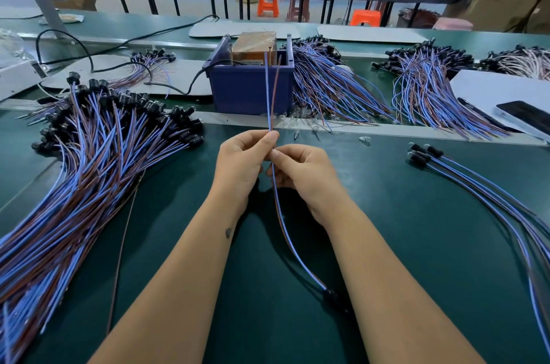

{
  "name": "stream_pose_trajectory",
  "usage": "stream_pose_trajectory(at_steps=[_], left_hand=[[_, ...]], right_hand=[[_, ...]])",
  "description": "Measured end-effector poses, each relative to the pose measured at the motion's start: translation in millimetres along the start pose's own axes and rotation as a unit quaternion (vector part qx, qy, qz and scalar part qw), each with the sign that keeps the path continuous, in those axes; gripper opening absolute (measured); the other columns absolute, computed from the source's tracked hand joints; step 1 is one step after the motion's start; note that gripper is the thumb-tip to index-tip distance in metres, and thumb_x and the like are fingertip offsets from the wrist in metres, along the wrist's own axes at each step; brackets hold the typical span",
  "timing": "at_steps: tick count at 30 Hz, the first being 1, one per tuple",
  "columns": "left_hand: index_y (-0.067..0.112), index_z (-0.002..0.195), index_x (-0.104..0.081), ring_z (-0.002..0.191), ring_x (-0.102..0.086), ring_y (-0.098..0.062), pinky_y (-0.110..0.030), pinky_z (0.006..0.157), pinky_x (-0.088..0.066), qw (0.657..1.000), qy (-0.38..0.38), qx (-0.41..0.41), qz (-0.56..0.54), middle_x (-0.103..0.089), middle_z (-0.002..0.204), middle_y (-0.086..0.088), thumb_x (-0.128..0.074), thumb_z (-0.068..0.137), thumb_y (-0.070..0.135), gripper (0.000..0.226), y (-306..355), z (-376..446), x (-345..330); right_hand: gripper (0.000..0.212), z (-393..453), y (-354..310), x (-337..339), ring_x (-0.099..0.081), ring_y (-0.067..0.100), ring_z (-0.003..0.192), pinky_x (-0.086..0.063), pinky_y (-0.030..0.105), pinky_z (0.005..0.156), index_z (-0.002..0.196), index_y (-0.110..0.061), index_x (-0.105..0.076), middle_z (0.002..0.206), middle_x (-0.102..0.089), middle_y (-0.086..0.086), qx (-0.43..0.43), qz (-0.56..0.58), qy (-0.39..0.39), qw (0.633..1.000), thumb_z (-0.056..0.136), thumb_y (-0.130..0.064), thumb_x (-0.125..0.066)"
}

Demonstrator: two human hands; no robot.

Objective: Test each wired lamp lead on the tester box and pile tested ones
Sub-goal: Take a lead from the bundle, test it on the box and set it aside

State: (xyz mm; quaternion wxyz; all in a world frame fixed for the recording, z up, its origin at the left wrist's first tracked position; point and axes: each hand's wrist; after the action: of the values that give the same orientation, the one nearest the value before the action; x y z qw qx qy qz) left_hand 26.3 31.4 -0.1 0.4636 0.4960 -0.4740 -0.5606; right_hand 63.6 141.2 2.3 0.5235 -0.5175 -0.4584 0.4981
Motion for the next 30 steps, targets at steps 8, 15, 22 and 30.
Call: stream_pose_trajectory(at_steps=[8,15,22,30], left_hand=[[0.02,0.079,-0.069,0.063,-0.062,-0.004,-0.017,0.059,-0.047,0.998,0.052,-0.038,0.007,-0.069,0.064,0.009,-0.07,0.09,0.025,0.013,-2.2,-0.4,0.4],[0.018,0.088,-0.061,0.063,-0.068,-0.01,-0.025,0.06,-0.054,0.995,0.091,-0.012,-0.036,-0.071,0.068,0.008,-0.057,0.099,0.025,0.014,-1.7,3.4,3.4],[0.015,0.088,-0.061,0.038,-0.04,-0.009,-0.02,0.041,-0.036,0.994,0.109,0.024,-0.021,-0.046,0.045,0.01,-0.043,0.101,0.017,0.023,-3.6,8.4,6.4],[0.023,0.094,-0.065,0.039,-0.047,-0.009,-0.019,0.039,-0.037,0.993,0.108,0.04,-0.013,-0.054,0.048,0.008,-0.041,0.095,0.008,0.028,1.3,9.3,12.5]], right_hand=[[0.02,-0.3,0.0,-3.5,-0.061,0.012,0.053,-0.054,0.022,0.057,0.084,-0.014,-0.072,0.059,-0.066,-0.002,0.01,0.006,0.044,0.999,0.097,-0.011,-0.057],[0.018,0.4,0.9,-2.0,-0.062,0.016,0.054,-0.057,0.027,0.058,0.085,-0.009,-0.067,0.062,-0.067,0.003,0.006,0.061,0.096,0.993,0.098,-0.011,-0.055],[0.016,2.6,-0.2,5.3,-0.056,0.015,0.044,-0.049,0.022,0.047,0.086,-0.01,-0.066,0.053,-0.061,0.0,0.011,0.075,0.152,0.986,0.097,-0.015,-0.056],[0.023,7.2,3.7,6.2,-0.046,0.01,0.044,-0.044,0.02,0.048,0.088,-0.015,-0.07,0.051,-0.051,-0.006,0.004,0.064,0.17,0.983,0.095,-0.007,-0.05]])
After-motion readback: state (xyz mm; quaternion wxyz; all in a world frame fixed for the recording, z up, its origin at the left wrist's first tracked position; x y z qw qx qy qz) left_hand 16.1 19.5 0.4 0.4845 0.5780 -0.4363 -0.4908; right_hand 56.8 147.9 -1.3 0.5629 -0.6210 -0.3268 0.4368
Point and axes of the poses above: each hand's wrist, its own z-axis towards the middle knuckle, its own x-axis out of the back of the hand, y = z × x
